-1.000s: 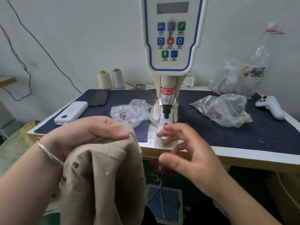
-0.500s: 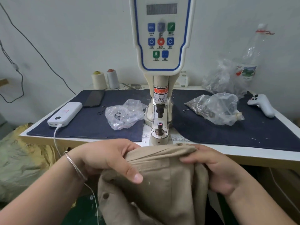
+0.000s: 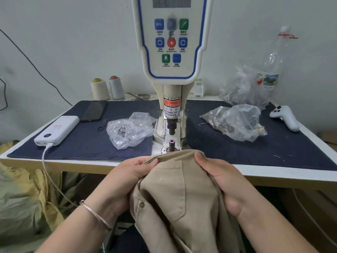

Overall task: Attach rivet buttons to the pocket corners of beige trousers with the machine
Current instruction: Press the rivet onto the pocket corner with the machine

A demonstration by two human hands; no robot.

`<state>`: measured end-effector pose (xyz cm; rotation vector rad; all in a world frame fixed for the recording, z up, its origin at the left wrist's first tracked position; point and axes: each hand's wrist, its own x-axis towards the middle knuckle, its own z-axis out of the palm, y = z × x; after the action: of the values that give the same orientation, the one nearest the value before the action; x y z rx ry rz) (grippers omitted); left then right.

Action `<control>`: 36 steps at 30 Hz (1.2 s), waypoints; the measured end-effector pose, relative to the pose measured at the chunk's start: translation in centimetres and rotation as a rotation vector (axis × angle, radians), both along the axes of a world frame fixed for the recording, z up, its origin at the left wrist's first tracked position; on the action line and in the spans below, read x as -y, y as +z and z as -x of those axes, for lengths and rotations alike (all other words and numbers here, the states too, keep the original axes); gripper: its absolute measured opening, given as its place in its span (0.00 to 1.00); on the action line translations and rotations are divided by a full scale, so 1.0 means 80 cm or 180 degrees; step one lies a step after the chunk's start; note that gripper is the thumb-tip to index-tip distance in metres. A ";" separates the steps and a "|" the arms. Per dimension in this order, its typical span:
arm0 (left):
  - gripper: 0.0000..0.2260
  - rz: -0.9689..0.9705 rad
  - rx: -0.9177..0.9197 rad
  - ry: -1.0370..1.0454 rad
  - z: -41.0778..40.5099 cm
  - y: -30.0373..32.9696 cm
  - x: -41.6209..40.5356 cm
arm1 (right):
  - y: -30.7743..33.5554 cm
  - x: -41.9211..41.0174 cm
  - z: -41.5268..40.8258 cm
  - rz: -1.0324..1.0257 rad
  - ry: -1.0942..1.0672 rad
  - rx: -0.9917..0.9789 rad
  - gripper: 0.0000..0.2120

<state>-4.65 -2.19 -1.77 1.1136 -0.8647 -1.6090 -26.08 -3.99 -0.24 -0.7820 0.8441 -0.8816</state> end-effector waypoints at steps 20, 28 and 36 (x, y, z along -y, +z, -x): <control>0.14 0.0227 0.1284 0.0575 0.000 0.007 0.105 | 0.013 0.120 -0.012 0.0144 -0.0105 -0.0762 0.11; 0.22 0.0774 0.2213 0.0801 -0.009 -0.005 0.107 | -0.004 0.123 -0.032 0.0745 -0.0299 -0.1263 0.29; 0.23 0.0769 0.2236 0.0750 -0.003 -0.018 0.121 | -0.021 0.133 -0.025 0.0857 -0.0421 -0.1468 0.11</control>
<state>-4.39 -11.85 -3.23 1.5615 -1.2785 -0.8816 -24.08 -14.60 -1.94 -1.2036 1.2070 -0.9593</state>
